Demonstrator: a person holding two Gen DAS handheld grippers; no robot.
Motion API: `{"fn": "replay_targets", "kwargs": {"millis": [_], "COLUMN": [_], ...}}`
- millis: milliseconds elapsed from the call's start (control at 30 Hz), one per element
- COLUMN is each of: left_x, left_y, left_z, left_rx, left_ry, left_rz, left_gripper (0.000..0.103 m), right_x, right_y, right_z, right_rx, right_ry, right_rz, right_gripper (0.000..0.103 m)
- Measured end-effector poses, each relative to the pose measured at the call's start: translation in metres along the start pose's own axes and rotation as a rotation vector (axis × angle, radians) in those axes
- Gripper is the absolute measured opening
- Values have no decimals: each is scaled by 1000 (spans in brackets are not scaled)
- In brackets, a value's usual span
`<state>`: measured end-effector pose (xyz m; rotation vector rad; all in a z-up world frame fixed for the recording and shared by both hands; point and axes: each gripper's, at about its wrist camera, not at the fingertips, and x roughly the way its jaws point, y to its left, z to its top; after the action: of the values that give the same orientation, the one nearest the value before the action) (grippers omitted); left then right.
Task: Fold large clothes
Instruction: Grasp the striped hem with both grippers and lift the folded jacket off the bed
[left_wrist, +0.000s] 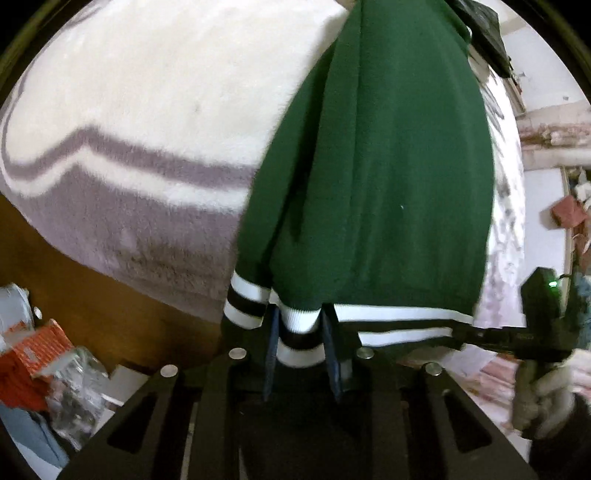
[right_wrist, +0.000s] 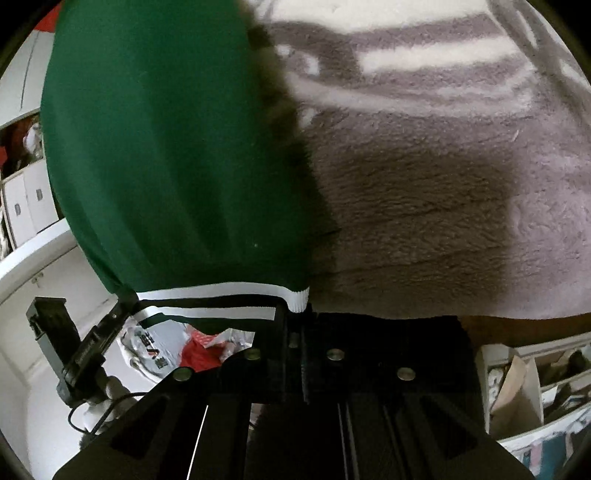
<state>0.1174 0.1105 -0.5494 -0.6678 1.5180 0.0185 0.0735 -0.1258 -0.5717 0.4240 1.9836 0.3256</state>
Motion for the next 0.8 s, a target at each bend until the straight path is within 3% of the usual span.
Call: {"fn": "replay_targets", "kwargs": {"millis": [67, 133, 167, 200, 233, 367, 467, 500, 567, 700, 767, 800], "left_x": [-11, -19, -22, -22, -21, 9, 39, 44, 47, 40, 34, 32], "left_y": [9, 15, 20, 24, 27, 31, 29, 29, 29, 42, 50, 47], "left_z": [-3, -1, 1, 3, 6, 26, 45, 48, 50, 44, 41, 39], "left_rx": [-49, -76, -88, -93, -97, -91, -45, -28, -14, -3, -13, 6], "left_ry": [14, 6, -5, -14, -18, -4, 29, 33, 27, 1, -20, -26], "left_rz": [-89, -155, -186, -204, -227, -271, -237, -236, -257, -302, -294, -266], "left_gripper": [26, 50, 78, 83, 83, 83, 84, 90, 95, 95, 95, 95], "right_x": [-6, -13, -17, -26, -28, -9, 16, 20, 26, 42, 54, 57], "right_y": [-22, -40, -46, -41, -43, -47, -40, -36, -24, -1, 3, 5], "right_z": [27, 38, 39, 45, 48, 65, 84, 90, 96, 106, 110, 111], "right_rx": [-40, -37, -31, -31, -42, -95, -134, -141, -164, -152, -119, -113], "right_ry": [18, 54, 40, 24, 14, 40, 39, 35, 15, -9, -32, -40], "right_rz": [34, 116, 159, 178, 203, 305, 383, 405, 461, 534, 537, 532], "right_gripper": [8, 38, 49, 70, 76, 76, 77, 78, 78, 78, 70, 57]}}
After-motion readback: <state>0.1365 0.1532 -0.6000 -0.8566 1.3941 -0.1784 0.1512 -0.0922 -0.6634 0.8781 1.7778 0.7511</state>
